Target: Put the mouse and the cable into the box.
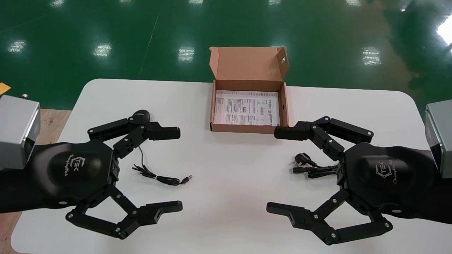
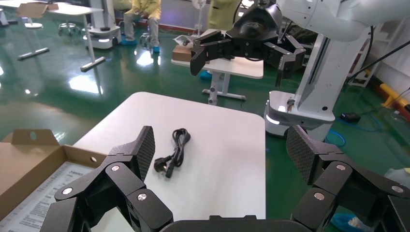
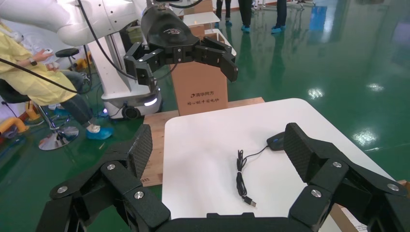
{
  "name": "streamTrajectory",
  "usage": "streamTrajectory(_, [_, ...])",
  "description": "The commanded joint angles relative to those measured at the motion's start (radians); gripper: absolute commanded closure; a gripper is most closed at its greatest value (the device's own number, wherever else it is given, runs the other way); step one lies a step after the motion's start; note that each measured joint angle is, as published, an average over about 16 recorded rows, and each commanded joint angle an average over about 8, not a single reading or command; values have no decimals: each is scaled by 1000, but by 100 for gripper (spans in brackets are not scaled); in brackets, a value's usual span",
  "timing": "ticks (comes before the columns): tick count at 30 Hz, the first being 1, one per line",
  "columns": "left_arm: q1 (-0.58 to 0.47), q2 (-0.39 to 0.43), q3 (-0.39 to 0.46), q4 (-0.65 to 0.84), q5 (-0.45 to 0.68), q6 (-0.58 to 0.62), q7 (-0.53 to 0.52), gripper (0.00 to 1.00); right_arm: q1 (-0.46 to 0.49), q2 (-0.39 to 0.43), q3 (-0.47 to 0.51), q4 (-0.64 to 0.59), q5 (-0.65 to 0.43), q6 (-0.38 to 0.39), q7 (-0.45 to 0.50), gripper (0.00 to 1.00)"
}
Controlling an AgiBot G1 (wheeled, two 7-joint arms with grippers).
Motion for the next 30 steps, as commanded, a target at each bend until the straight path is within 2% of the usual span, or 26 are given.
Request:
streamTrajectory(1, [0, 0, 0, 0, 0, 0, 0, 0, 0, 0, 0, 0, 0, 0, 0, 0])
streamTrajectory(26, [0, -1, 0, -1, 1, 1, -1, 0, 0, 0, 0, 0, 0, 0, 0, 0])
streamTrajectory(30, [-20, 0, 23, -12, 35, 24, -7, 0, 2, 4, 0, 2, -6, -4, -6, 0])
